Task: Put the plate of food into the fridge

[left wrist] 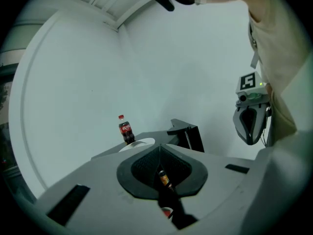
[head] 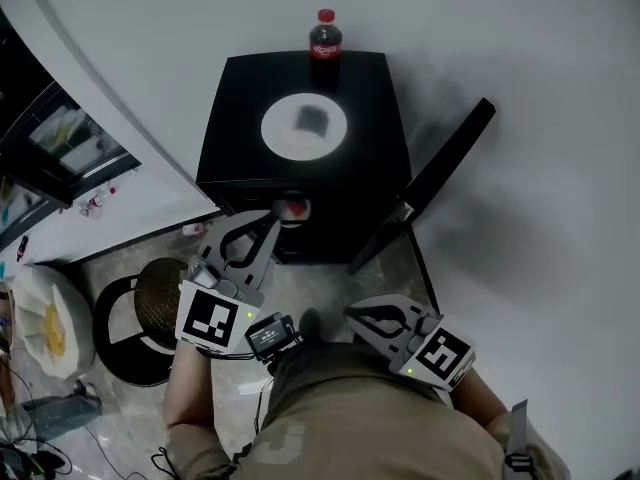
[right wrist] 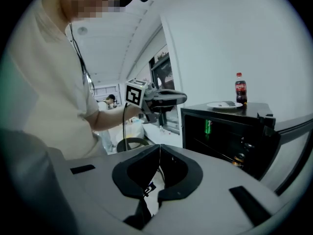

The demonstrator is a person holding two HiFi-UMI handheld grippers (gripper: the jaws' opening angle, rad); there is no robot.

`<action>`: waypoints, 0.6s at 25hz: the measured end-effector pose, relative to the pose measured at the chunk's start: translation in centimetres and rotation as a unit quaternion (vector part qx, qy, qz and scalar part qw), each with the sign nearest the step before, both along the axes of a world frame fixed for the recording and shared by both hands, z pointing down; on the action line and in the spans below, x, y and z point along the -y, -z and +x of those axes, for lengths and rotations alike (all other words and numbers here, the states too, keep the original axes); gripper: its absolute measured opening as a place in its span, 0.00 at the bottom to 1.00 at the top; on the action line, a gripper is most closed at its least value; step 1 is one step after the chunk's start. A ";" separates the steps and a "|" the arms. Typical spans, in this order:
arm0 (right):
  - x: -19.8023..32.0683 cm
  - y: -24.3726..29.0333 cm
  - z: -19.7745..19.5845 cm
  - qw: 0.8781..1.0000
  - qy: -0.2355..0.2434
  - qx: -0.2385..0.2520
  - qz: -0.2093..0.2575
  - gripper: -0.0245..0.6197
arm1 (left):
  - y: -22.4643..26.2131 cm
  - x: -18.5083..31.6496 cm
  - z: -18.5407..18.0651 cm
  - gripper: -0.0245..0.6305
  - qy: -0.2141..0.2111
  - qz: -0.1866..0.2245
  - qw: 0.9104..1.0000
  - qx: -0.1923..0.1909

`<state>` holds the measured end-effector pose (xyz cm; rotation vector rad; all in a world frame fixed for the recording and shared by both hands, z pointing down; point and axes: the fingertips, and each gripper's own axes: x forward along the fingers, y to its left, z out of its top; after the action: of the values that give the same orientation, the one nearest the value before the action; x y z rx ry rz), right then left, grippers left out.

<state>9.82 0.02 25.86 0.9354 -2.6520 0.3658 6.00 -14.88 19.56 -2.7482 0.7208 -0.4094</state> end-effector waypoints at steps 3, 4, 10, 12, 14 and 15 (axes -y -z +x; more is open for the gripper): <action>-1.3 -0.1 -1.3 0.999 0.049 0.011 -0.020 0.07 | 0.2 0.8 0.6 0.06 -0.006 0.020 1.000 0.010; -2.1 -0.2 -1.8 0.996 0.076 0.014 -0.034 0.07 | 0.4 0.9 0.8 0.06 -0.008 0.025 1.000 0.010; -6.2 -1.0 -4.7 0.969 0.236 -0.036 -0.067 0.07 | 0.9 0.8 1.5 0.06 -0.026 0.022 0.999 -0.005; -7.1 -1.1 -5.4 0.952 0.292 -0.072 -0.053 0.07 | 0.9 0.7 1.7 0.06 -0.031 0.015 0.999 -0.014; -7.7 -1.3 -5.9 0.930 0.349 -0.108 -0.042 0.07 | 0.9 0.6 1.7 0.06 -0.039 0.008 0.999 -0.020; -8.0 -1.4 -6.2 0.918 0.374 -0.123 -0.038 0.07 | 0.9 0.5 1.8 0.06 -0.042 0.006 0.999 -0.022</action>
<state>3.63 8.01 27.25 -0.0970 -2.4983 0.1448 7.77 -15.39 18.69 -2.7717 0.6121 -0.3271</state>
